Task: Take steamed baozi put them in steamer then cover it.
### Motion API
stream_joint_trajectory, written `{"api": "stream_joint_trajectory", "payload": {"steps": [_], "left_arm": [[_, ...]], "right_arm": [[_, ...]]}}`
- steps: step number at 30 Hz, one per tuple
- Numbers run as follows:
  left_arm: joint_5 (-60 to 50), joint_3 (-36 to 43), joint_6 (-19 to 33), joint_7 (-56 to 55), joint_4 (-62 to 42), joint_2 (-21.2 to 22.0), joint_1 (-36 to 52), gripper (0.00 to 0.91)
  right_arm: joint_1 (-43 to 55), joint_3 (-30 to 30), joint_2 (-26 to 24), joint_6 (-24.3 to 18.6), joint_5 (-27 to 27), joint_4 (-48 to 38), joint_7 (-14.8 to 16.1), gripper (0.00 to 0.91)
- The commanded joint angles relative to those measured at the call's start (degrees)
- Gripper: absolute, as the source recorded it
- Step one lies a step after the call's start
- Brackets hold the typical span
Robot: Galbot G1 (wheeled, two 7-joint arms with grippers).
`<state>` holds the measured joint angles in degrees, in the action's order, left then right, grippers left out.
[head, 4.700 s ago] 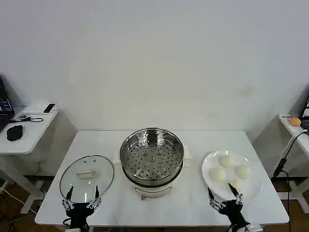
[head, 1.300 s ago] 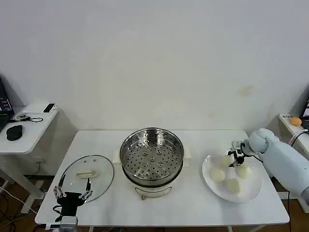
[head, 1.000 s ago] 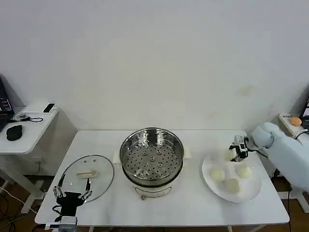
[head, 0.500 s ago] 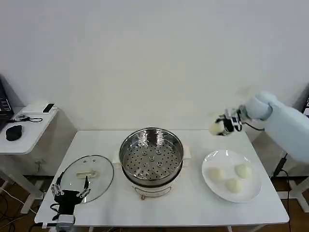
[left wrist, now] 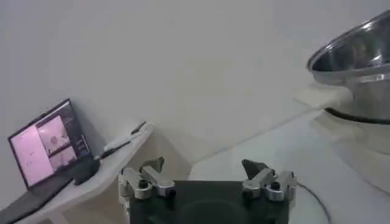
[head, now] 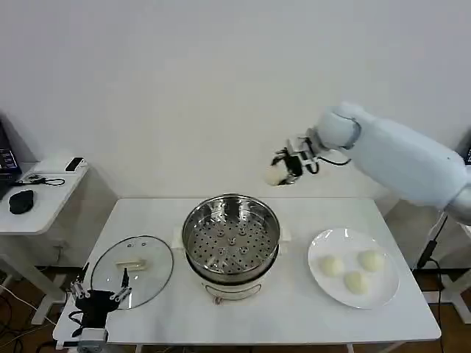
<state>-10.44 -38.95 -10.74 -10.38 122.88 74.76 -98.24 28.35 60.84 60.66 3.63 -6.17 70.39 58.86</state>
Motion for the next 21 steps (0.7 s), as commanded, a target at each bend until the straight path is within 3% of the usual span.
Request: {"api": "stream_joint_trajectory", "payload": {"steps": [1, 7, 21], "left_arm": [[0.1, -0.2, 0.1, 0.0, 0.0, 0.0, 0.0, 0.907], [0.1, -0.7, 0.1, 0.0, -0.2, 0.3, -0.3, 0.907], [0.3, -2.1, 1.2, -0.2, -0.3, 1.1, -1.8, 0.907]], "right_arm": [[1.6, 6.6, 9.6, -6.5, -0.2, -0.8, 0.3, 0.645], [-1.2, 7.4, 13.1, -13.4, 7.2, -5.5, -0.5, 0.645], [-4.5, 8.0, 15.0, -22.2, 14.2, -8.8, -3.1, 0.645]]}}
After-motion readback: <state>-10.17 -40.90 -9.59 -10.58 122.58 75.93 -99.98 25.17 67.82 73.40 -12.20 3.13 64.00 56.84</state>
